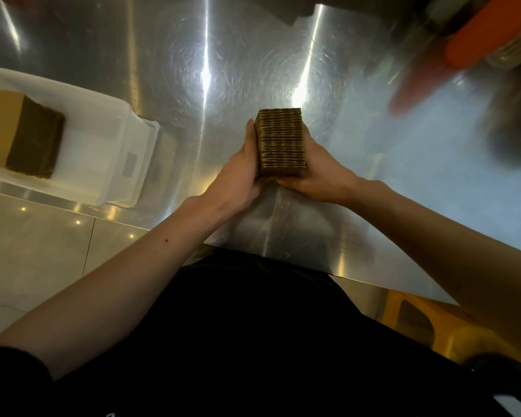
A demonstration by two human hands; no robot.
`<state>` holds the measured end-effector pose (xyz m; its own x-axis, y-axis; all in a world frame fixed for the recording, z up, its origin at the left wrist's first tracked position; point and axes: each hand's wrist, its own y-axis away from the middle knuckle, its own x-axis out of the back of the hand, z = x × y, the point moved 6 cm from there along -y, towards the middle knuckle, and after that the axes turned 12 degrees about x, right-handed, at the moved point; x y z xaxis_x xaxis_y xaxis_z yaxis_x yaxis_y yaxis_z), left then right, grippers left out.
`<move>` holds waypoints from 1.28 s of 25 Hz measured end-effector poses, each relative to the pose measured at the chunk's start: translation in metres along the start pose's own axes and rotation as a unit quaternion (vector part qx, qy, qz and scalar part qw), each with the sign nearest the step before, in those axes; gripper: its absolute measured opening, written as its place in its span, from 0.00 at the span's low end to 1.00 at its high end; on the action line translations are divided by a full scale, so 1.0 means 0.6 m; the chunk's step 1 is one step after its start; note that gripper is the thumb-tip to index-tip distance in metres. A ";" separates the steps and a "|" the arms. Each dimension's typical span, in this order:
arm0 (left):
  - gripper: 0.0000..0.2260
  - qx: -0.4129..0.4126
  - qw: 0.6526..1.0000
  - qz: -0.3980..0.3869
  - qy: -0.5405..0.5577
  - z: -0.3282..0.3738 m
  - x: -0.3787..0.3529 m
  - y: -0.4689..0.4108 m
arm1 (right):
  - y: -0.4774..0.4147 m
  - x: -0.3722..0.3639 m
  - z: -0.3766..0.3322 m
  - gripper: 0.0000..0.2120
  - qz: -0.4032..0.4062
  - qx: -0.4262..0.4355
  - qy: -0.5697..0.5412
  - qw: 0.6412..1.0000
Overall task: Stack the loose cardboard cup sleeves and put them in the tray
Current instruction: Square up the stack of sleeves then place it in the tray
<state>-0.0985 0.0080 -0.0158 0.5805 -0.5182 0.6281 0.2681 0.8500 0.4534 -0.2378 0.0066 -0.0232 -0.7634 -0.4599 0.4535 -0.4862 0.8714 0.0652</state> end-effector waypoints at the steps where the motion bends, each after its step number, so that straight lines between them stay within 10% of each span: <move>1: 0.44 -0.001 1.000 0.001 0.004 0.001 0.000 0.000 | 0.000 0.002 0.000 0.41 0.004 0.002 0.002 1.000; 32: 0.38 -0.035 0.993 0.007 0.113 0.008 -0.008 -0.001 | 0.003 -0.015 0.015 0.45 -0.002 -0.033 -0.048 0.998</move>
<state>-0.1051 0.0093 -0.0160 0.7399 -0.4787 0.4726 0.3077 0.8656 0.3951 -0.2354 0.0107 -0.0355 -0.8007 -0.4745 0.3656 -0.4622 0.8777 0.1269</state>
